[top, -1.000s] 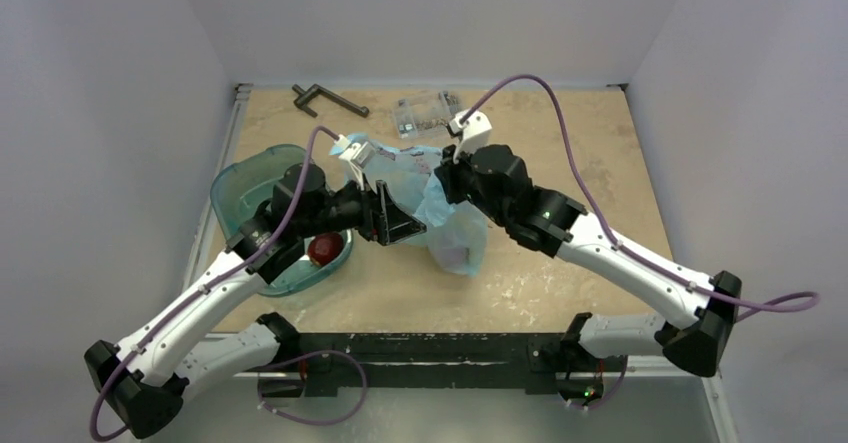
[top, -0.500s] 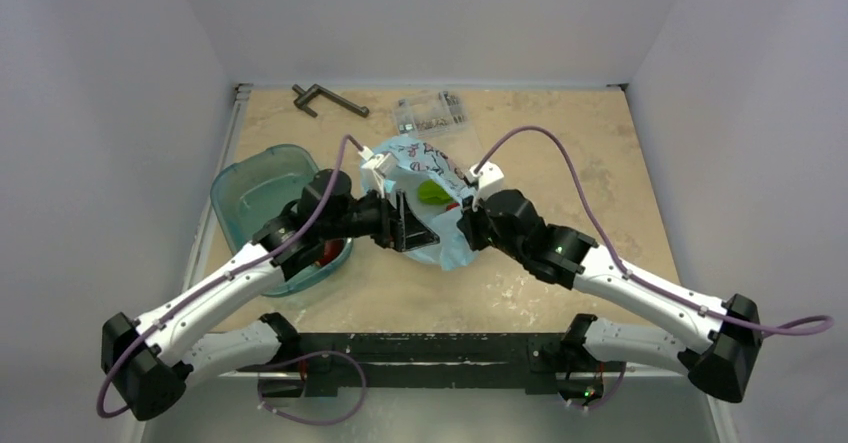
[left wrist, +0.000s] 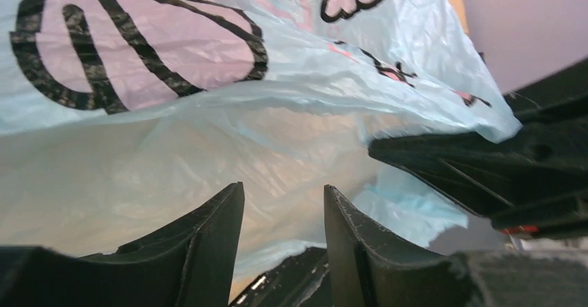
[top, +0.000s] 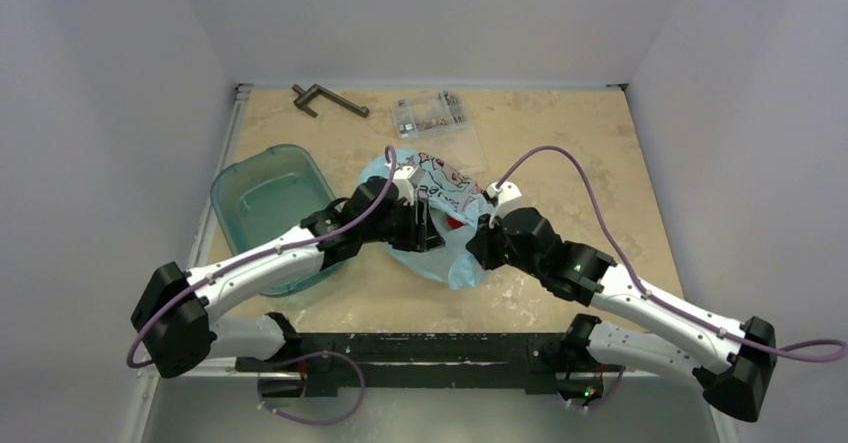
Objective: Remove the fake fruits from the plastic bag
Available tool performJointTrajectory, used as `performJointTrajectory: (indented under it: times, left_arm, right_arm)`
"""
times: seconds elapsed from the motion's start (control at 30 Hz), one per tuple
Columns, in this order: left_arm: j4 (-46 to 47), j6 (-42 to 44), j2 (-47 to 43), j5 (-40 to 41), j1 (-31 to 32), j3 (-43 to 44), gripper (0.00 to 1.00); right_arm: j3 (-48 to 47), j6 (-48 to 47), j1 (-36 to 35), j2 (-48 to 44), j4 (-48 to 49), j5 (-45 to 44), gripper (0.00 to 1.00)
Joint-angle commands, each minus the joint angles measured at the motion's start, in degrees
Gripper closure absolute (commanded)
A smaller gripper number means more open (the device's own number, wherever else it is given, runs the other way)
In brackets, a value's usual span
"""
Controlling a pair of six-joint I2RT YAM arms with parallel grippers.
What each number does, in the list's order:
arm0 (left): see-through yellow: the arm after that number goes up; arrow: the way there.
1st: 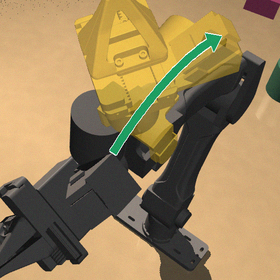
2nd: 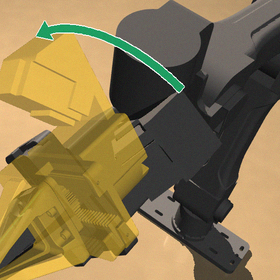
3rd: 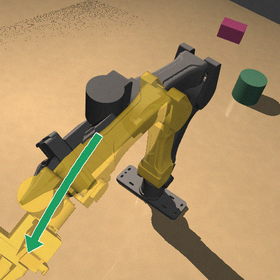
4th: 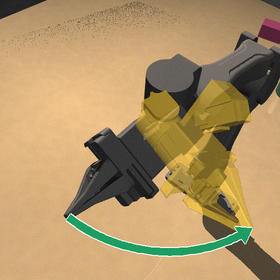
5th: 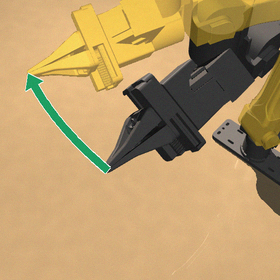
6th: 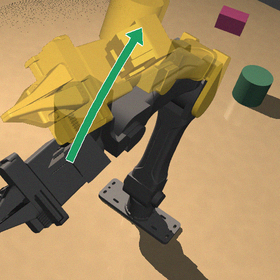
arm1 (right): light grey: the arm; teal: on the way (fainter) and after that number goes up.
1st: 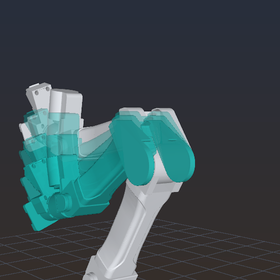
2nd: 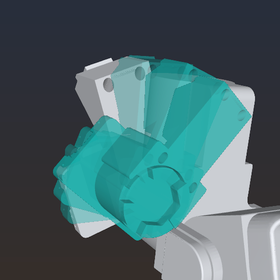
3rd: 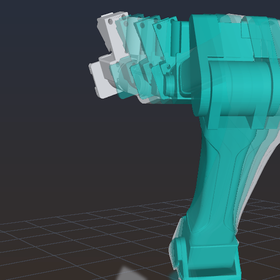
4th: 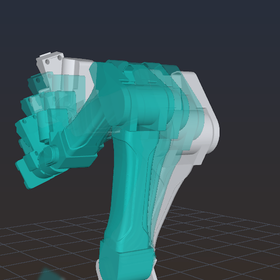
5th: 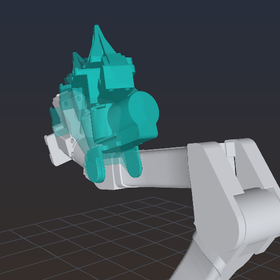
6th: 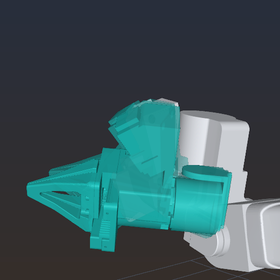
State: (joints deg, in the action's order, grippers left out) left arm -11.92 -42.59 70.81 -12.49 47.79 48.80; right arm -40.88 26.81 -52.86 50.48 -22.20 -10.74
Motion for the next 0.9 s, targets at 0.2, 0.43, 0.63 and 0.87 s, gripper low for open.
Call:
performJointTrajectory:
  times: [0.2,0.43,0.63,0.87]
  left_arm:
    - [-1.32,-0.32,11.66,16.07,0.87,10.45,0.65]
    - [-1.17,-0.16,22.83,11.40,-1.15,17.81,0.72]
    - [4.55,5.73,27.03,-1.65,-1.11,20.32,0.51]
    - [9.86,8.22,31.10,-10.05,-1.04,20.76,0.34]
  right_arm:
    - [-1.77,-0.43,0.04,-2.84,5.80,8.00,1.00]
    - [-4.29,-0.34,-0.05,-0.28,8.13,7.23,1.00]
    - [-3.50,-0.52,-0.05,0.39,8.63,7.58,1.00]
    - [-1.19,0.26,-0.04,-2.18,8.68,7.03,1.00]
